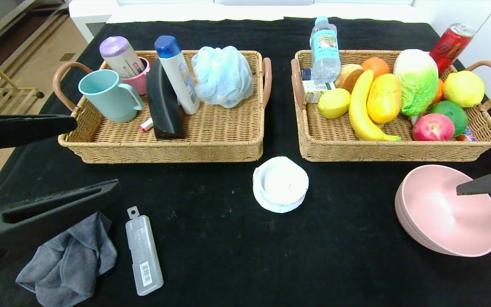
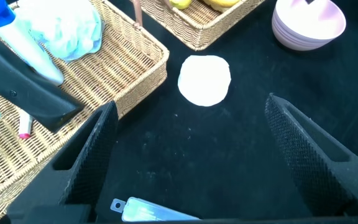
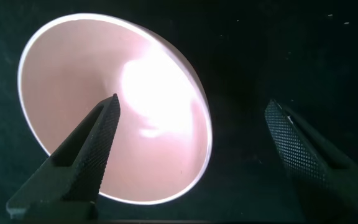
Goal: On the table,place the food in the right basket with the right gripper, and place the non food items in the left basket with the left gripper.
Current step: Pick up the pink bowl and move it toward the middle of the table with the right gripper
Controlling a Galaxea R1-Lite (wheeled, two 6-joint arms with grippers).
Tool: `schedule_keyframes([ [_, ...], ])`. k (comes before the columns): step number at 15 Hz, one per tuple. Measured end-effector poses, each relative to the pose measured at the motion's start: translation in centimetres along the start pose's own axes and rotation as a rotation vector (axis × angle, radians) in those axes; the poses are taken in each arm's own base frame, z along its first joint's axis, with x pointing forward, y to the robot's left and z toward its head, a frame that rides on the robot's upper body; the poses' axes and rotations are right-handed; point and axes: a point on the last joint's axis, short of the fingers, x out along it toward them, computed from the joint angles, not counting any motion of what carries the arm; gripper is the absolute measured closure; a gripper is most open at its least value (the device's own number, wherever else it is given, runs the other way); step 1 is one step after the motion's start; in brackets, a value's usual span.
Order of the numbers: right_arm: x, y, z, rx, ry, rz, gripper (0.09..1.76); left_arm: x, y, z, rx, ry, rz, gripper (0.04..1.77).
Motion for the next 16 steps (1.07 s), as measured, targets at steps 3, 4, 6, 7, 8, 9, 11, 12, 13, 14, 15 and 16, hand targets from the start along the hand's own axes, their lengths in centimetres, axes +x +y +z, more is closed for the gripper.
schedule_keyframes([
  [3,1.2,-0.5,0.1,0.018,0.039,0.027,0.14,0.0,0.0,0.0,0.001,0.000,0.001,0.09],
  [4,1.5,-0.6,0.1,0.022,0.050,0.033,0.14,0.0,0.0,0.0,0.001,0.000,0.001,0.09],
  [6,2.2,-0.8,0.1,0.030,0.071,0.049,0.14,0.0,0.0,0.0,0.001,0.000,0.000,0.09],
  [7,2.5,-0.8,0.0,0.034,0.081,0.055,0.14,0.0,0.0,0.0,0.002,0.000,0.001,0.09],
  [8,2.7,-0.8,0.0,0.036,0.089,0.063,0.14,0.0,0.0,0.0,0.001,-0.001,0.001,0.09],
  [9,2.9,-0.8,0.0,0.037,0.096,0.066,0.14,0.0,0.0,0.0,0.001,0.000,0.001,0.09],
  [11,3.3,-0.9,0.0,0.045,0.108,0.067,0.14,0.0,0.0,0.0,0.002,0.000,0.001,0.09],
  [12,3.5,-1.0,0.1,0.051,0.113,0.069,0.14,0.0,0.0,0.0,0.001,0.000,0.001,0.09],
  [13,3.6,-1.0,0.1,0.053,0.117,0.069,0.14,0.0,0.0,0.0,0.001,0.000,0.000,0.09],
  [14,3.8,-1.0,0.1,0.053,0.121,0.070,0.14,0.0,0.0,0.0,0.002,0.000,0.000,0.09],
  [15,3.9,-1.0,0.1,0.054,0.124,0.072,0.14,0.0,0.0,0.0,0.002,0.000,0.000,0.09],
  [16,4.0,-1.0,0.1,0.054,0.129,0.072,0.14,0.0,0.0,0.0,0.002,0.000,0.000,0.09],
])
